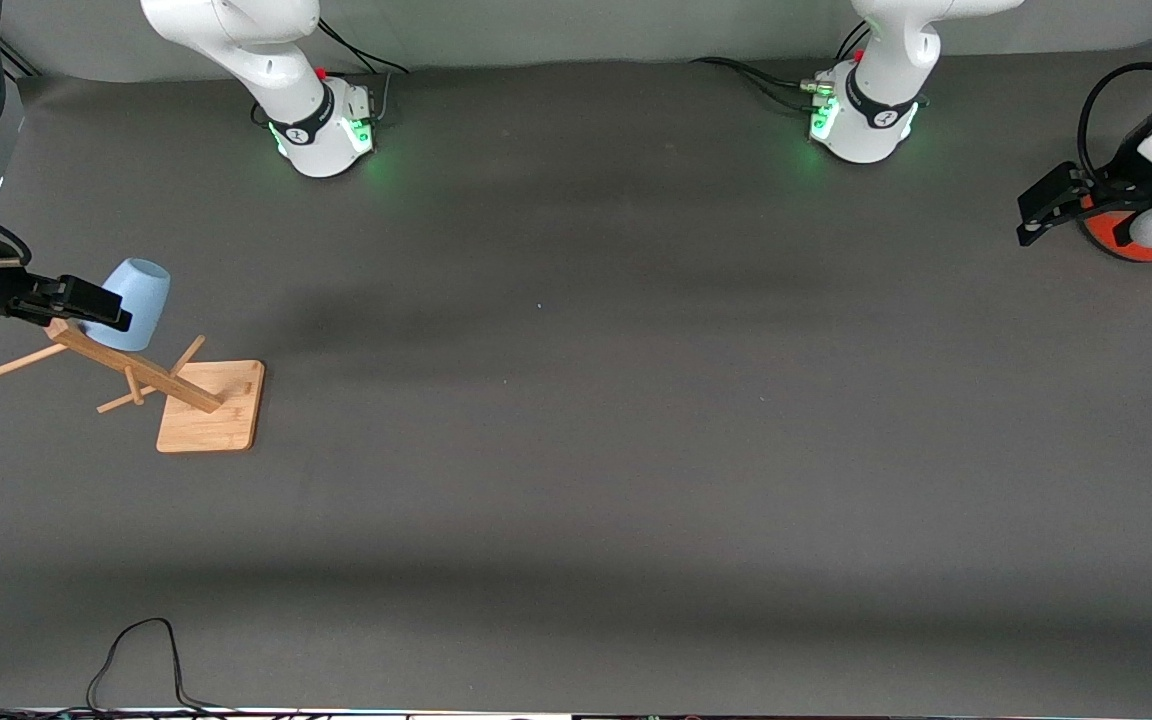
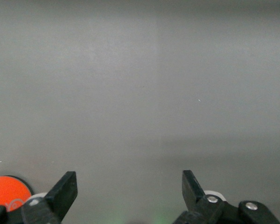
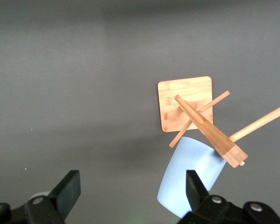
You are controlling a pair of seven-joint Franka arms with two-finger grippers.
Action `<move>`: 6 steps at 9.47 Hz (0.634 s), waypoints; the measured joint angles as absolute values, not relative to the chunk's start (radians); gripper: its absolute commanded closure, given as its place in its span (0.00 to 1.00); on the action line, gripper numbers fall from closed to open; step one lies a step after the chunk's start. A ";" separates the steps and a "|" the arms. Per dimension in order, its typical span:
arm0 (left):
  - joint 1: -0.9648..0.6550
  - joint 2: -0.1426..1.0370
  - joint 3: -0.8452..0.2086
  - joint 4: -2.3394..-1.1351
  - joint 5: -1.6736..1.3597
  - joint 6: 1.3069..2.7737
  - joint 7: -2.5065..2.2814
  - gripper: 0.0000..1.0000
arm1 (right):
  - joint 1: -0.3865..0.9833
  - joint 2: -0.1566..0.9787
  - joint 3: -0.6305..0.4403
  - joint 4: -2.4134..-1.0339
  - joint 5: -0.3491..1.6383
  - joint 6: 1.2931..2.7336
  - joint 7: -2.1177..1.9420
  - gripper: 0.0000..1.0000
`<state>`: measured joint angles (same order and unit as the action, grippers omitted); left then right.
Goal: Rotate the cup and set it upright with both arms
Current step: 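Grip the light blue cup and pull it off the wooden peg with the right gripper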
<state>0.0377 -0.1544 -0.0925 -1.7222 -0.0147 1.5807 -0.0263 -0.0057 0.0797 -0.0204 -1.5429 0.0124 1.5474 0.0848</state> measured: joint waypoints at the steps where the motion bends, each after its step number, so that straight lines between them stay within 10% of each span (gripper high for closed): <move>1: 0.038 -0.154 -0.092 -1.722 -0.015 1.581 -0.027 0.00 | -0.006 0.080 -0.020 -1.543 0.010 1.549 0.083 0.00; 6: 0.037 -0.154 -0.095 -1.721 -0.015 1.581 -0.027 0.00 | -0.005 0.080 -0.020 -1.543 -0.007 1.554 0.049 0.00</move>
<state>0.0372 -0.1541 -0.0949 -1.7208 -0.0154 1.5808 -0.0268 -0.0051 0.0797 -0.0204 -1.5431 -0.0068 1.5543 0.0487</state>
